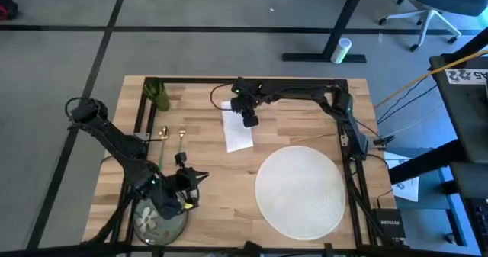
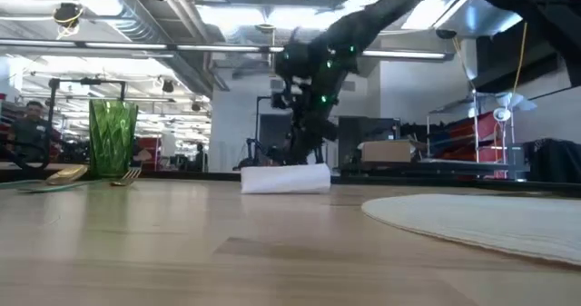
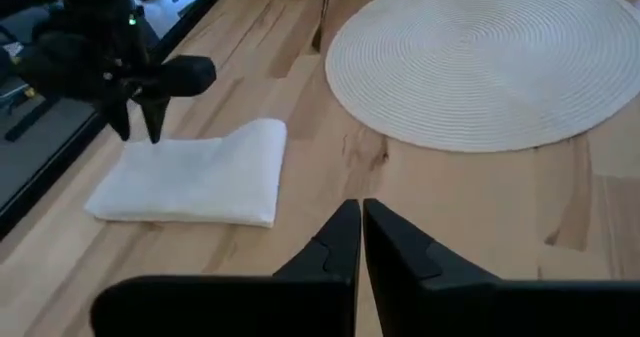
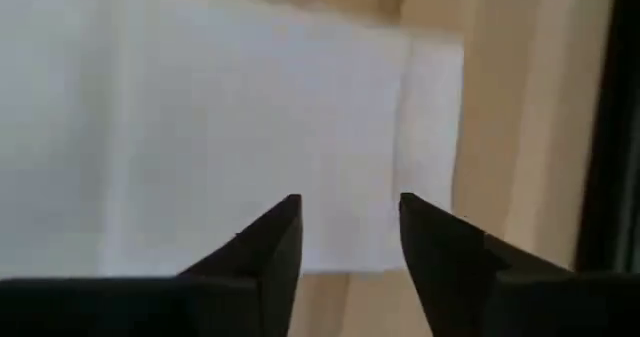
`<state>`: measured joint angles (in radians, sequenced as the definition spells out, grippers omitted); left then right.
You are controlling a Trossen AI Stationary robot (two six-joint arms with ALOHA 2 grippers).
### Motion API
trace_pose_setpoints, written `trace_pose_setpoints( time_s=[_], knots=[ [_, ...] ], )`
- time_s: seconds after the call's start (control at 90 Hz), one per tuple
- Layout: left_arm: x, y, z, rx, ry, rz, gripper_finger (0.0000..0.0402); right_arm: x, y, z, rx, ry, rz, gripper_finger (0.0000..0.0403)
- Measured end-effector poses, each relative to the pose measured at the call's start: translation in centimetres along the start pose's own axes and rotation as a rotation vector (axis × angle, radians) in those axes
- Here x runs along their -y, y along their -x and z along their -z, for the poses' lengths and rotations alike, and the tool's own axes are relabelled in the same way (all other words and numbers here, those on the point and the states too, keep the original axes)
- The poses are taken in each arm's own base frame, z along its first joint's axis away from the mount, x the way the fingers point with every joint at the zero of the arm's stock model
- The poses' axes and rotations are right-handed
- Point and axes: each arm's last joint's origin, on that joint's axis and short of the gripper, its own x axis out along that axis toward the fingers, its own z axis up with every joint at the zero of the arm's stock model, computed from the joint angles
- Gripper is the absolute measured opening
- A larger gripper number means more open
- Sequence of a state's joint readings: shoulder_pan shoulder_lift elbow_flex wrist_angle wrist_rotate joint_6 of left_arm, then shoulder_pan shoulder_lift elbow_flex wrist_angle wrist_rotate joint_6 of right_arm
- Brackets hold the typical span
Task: Set table place
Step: Fold the white table napkin
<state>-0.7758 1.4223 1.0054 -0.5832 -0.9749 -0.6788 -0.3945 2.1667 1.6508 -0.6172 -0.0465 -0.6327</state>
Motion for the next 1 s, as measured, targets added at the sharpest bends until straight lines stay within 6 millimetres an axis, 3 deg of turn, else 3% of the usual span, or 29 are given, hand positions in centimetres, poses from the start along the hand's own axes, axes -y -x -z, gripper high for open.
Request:
trace_pose_setpoints(
  time_s=[0.244,0.467,0.667,0.822,1.0],
  knots=[
    [0.0,0.0,0.1,-0.004,-0.001,-0.003,0.0000,1.5,0.0,1.1,0.040,-0.064,-0.045,0.0163],
    [0.0,0.0,0.1,-0.007,0.000,-0.001,0.0000,1.1,0.0,1.7,0.010,-0.082,-0.131,0.0163],
    [-0.1,-0.1,0.0,-0.008,-0.005,-0.007,0.0000,-2.3,0.2,-0.1,-0.027,0.023,-0.188,0.0163],
    [-0.1,-0.2,0.0,-0.009,-0.004,-0.008,0.0000,-5.5,-0.3,-2.3,-0.060,0.148,-0.109,0.0159],
    [-0.2,-0.2,0.0,-0.009,-0.005,-0.009,0.0000,-7.5,-1.6,-3.1,-0.077,0.191,-0.101,0.0097]
  ],
)
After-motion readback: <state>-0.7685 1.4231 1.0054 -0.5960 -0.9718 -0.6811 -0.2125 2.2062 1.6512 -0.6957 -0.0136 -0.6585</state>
